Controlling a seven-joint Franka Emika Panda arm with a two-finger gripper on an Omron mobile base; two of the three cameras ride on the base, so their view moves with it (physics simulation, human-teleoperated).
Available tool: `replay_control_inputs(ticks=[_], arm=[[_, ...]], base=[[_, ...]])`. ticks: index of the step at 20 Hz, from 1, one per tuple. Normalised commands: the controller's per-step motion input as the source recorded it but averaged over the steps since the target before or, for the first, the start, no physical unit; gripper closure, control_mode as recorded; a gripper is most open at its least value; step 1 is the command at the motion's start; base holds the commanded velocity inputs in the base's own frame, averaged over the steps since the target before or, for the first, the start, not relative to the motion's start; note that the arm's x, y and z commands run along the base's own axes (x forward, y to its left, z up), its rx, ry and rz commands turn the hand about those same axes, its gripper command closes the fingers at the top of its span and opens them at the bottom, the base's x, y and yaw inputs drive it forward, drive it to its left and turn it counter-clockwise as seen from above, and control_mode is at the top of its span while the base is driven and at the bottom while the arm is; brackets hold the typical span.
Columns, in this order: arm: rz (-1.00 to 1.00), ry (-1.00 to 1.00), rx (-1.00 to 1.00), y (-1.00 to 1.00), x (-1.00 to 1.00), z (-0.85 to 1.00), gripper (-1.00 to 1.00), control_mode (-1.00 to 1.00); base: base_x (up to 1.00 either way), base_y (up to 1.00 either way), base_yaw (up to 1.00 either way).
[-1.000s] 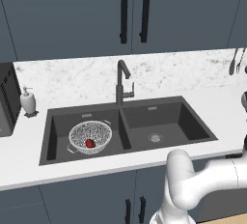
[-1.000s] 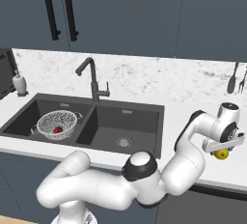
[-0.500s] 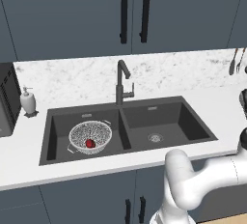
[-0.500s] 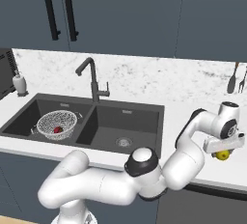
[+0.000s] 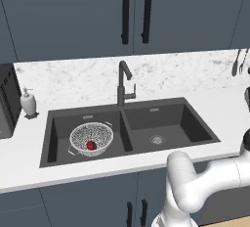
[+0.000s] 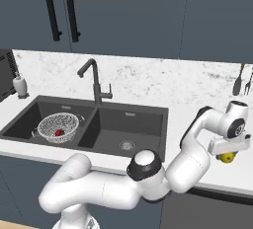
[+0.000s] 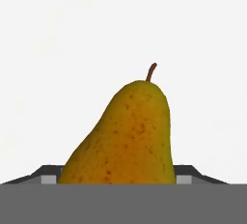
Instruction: Put the colander in the sink, put the mango, pear in the colander, and turn on the sink faucet and pour water over the colander.
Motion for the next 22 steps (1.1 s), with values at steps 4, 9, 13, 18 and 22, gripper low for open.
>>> replay_control_inputs(ticks=[4, 9, 13, 18, 22], arm=[[0.05, -0.24, 0.0, 0.64, -0.56, 0.17, 1.0, -1.0], [0.0, -0.08, 0.0, 0.94, -0.09, 0.2, 1.0, -1.0], [0.0, -0.01, 0.0, 0.91, -0.06, 0.33, 1.0, -1.0], [0.0, -0.01, 0.0, 0.91, -0.15, 0.29, 1.0, -1.0], [0.0, -0.01, 0.0, 0.94, -0.16, 0.26, 1.0, -1.0]], base=[[0.0, 0.0, 0.0], [0.0, 0.0, 0.0], [0.0, 0.0, 0.0], [0.0, 0.0, 0.0], [0.0, 0.0, 0.0]])
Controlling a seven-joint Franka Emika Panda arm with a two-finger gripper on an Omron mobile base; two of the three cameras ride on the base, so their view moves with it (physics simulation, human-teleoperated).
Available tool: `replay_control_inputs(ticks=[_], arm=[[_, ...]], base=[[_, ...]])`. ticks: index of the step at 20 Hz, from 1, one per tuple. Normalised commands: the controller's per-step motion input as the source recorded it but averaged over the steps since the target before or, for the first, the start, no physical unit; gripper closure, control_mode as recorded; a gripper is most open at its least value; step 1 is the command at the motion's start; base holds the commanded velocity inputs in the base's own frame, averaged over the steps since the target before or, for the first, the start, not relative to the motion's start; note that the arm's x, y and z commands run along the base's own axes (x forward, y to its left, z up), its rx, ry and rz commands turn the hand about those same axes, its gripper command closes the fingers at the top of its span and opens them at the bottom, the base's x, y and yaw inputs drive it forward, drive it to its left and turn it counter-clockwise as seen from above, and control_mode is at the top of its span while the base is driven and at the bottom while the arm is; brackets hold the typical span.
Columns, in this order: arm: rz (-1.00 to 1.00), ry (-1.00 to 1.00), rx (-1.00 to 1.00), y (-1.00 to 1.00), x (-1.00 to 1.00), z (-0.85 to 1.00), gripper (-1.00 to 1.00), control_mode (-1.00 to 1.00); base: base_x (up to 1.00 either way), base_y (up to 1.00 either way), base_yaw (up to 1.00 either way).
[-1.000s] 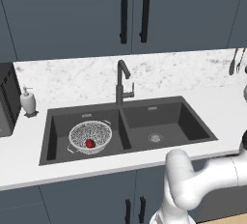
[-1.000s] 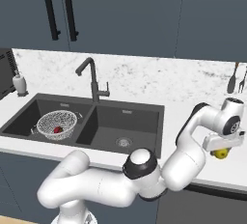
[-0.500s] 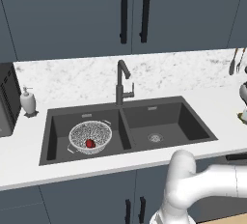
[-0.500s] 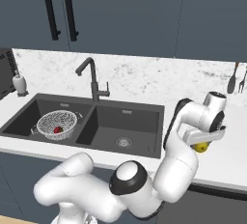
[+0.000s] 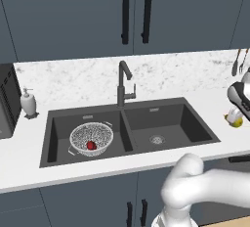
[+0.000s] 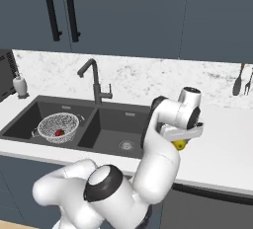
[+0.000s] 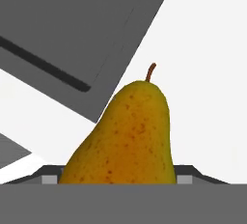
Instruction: Put the colander in the sink, put the mango, pear in the colander, and turn on the sink faucet and pour water over the colander.
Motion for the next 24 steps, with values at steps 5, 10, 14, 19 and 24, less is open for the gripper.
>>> replay_control_inputs(ticks=[5, 10, 14, 19, 24], arm=[[0.0, -0.05, 0.0, 0.95, -0.15, 0.21, 1.0, -1.0], [-0.06, -0.1, -0.01, 1.0, -0.2, 0.18, 1.0, -1.0], [-0.08, -0.12, -0.05, 1.0, -0.18, 0.15, 1.0, -1.0], [-0.1, -0.09, -0.09, 1.0, -0.12, 0.09, 1.0, -1.0], [-0.09, -0.04, -0.1, 1.0, -0.02, 0.09, 1.0, -1.0]], base=[[0.0, 0.0, 0.0], [0.0, 0.0, 0.0], [0.0, 0.0, 0.0], [0.0, 0.0, 0.0], [0.0, 0.0, 0.0]])
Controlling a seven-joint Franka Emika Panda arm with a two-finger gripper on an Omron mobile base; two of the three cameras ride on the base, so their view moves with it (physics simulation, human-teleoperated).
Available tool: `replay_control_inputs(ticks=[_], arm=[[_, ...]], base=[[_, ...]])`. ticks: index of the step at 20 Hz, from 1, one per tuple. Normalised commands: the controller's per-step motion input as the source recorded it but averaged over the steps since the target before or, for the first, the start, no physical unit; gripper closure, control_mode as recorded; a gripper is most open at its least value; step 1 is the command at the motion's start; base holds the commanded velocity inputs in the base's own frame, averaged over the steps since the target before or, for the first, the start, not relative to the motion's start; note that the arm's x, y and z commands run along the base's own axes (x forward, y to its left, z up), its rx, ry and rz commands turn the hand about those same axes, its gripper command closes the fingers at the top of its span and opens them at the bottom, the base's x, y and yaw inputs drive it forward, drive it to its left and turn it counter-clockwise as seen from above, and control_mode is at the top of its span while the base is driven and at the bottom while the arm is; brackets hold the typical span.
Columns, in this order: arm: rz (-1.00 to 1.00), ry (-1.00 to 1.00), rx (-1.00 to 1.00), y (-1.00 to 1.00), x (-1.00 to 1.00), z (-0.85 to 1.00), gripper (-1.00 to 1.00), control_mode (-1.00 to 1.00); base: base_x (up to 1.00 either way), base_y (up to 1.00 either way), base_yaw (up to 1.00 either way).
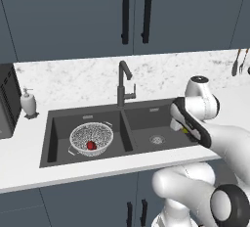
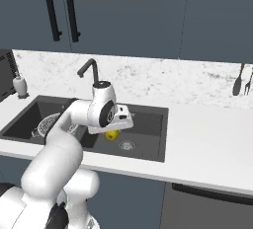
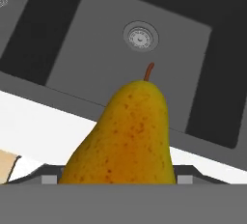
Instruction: Put the colander in the sink, put the mango, pear in the colander, and turn on the sink faucet and pour water over the colander.
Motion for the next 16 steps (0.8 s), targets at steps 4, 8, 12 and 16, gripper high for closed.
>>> replay_control_inputs(ticks=[4, 8, 12, 16], arm=[[-0.13, -0.04, -0.09, 1.0, 0.0, 0.17, 1.0, -1.0], [-0.14, 0.0, -0.07, 1.0, 0.08, 0.2, 1.0, -1.0], [-0.03, 0.0, 0.0, 1.0, 0.36, 0.08, 1.0, -1.0], [0.0, 0.0, 0.0, 1.0, 0.47, 0.03, 1.0, -1.0]], base=[[0.0, 0.0, 0.0], [0.0, 0.0, 0.0], [0.0, 0.0, 0.0], [0.0, 0.0, 0.0]])
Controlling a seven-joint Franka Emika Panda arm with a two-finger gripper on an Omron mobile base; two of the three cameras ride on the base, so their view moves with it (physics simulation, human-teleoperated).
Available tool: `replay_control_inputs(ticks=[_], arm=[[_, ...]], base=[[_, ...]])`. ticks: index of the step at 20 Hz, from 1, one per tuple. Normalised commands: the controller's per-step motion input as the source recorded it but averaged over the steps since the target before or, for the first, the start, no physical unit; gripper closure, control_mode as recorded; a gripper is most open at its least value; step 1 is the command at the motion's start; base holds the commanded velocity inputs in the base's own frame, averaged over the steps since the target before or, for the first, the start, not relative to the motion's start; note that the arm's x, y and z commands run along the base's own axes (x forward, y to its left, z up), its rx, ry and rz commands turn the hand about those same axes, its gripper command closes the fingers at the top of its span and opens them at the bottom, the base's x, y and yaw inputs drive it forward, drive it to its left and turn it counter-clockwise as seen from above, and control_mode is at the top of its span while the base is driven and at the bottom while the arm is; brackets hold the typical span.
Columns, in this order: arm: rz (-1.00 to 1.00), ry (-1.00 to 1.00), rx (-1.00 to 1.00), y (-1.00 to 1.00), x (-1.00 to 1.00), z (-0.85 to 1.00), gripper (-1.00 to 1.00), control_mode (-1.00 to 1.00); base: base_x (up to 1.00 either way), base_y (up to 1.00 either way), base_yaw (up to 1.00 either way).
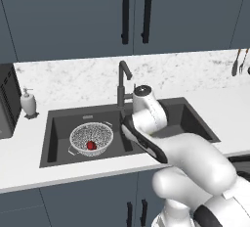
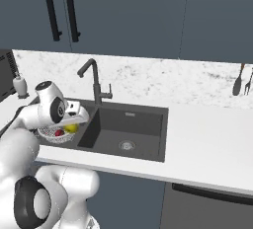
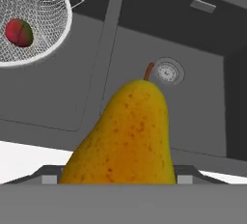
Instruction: Put the colander in the sink, put the mango, pear in the colander, and turn on the sink faucet and pour water over the colander.
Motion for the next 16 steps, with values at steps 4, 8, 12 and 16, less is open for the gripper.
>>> replay_control_inputs(ticks=[4, 8, 12, 16], arm=[[0.0, 0.0, 0.0, 1.0, 0.53, 0.0, 1.0, -1.0], [0.02, 0.0, 0.0, 0.92, 0.64, 0.0, 1.0, -1.0], [0.11, -0.12, 0.0, 0.88, 0.32, -0.19, 1.0, -1.0], [0.03, -0.17, 0.0, 0.58, 0.28, -0.27, 1.0, -1.0]], base=[[0.0, 0.0, 0.0], [0.0, 0.0, 0.0], [0.0, 0.0, 0.0], [0.0, 0.0, 0.0]])
